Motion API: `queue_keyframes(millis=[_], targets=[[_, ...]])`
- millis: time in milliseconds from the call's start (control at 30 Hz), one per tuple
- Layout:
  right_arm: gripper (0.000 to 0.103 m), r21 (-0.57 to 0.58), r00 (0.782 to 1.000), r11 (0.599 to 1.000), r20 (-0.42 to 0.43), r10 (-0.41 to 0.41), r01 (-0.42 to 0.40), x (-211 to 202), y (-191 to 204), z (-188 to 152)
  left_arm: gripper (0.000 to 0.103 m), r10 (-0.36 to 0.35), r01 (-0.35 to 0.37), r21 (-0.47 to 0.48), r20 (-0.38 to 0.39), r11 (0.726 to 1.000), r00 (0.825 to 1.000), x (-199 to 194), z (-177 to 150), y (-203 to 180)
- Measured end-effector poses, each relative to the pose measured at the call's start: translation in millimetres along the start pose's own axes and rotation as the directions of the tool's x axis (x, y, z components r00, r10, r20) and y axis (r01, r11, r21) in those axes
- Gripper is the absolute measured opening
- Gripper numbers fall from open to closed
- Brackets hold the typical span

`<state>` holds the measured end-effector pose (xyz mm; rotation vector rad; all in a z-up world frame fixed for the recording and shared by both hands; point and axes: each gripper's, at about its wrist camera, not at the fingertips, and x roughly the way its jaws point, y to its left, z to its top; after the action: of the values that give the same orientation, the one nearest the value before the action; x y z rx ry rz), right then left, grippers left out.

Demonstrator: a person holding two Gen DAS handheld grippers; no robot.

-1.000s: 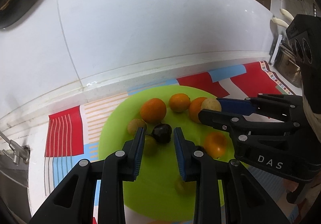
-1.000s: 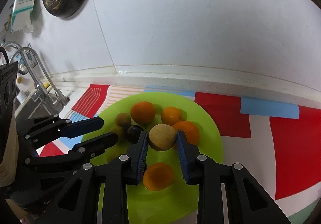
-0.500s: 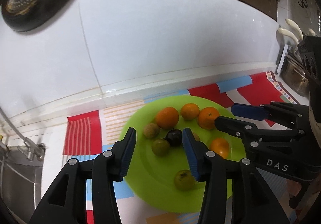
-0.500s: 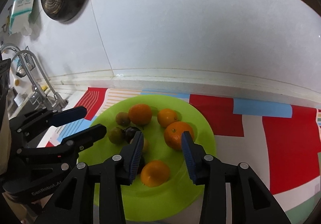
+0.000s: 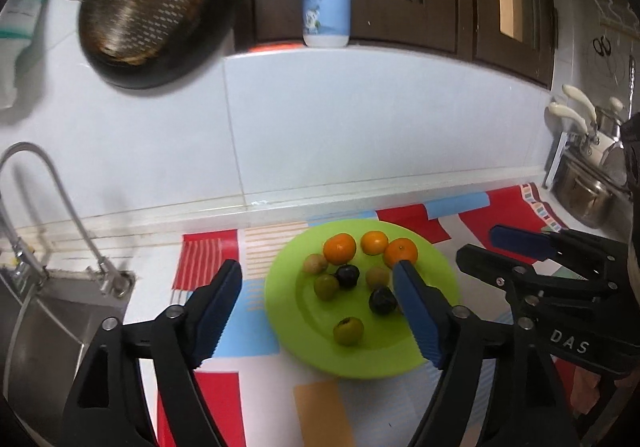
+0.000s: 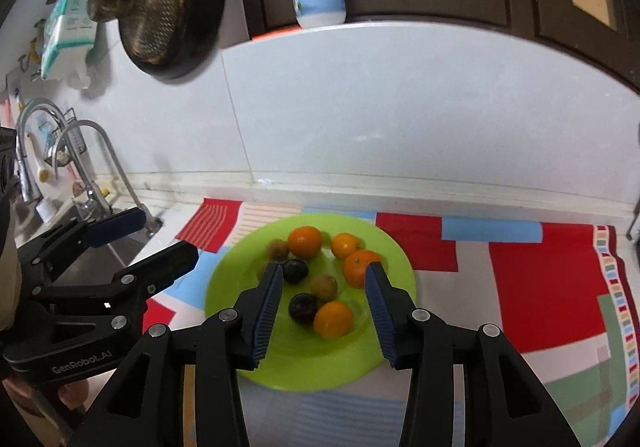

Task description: Organize fruits

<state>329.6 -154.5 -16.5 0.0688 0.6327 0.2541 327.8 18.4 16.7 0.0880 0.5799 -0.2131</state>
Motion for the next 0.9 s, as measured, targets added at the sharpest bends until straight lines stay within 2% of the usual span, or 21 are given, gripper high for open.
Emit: queue_keyframes(millis=[100, 233, 300, 900], targets=[[0.054, 0.0, 1.0, 1.0, 0.02, -0.017, 0.017, -18.6, 5.1, -4.3, 0.083, 0.014, -0.014, -0.007, 0.007, 1.0, 1.0, -18.1, -4.8, -1.0], [0.054, 0.008, 0.999, 1.0, 0.037, -0.026, 0.026, -43.1, 9.8, -10.2, 0.086, 0.03, -0.03, -0.005, 0.024, 1.0, 0.999, -42.0, -12.1, -4.6], [0.059, 0.015, 0.999, 0.999, 0.042, -0.031, 0.03, -54.6, 12.0, -15.2, 0.089, 0.042, -0.042, -0.002, 0.037, 0.999, 0.998, -53.3, -15.8, -6.5], [0.06, 0.03, 0.994, 0.996, 0.063, -0.084, 0.082, -137.3, 28.6, -60.6, 0.095, 0.044, -0.047, 0.039, 0.068, 0.998, 0.997, -134.2, -51.4, -28.2]])
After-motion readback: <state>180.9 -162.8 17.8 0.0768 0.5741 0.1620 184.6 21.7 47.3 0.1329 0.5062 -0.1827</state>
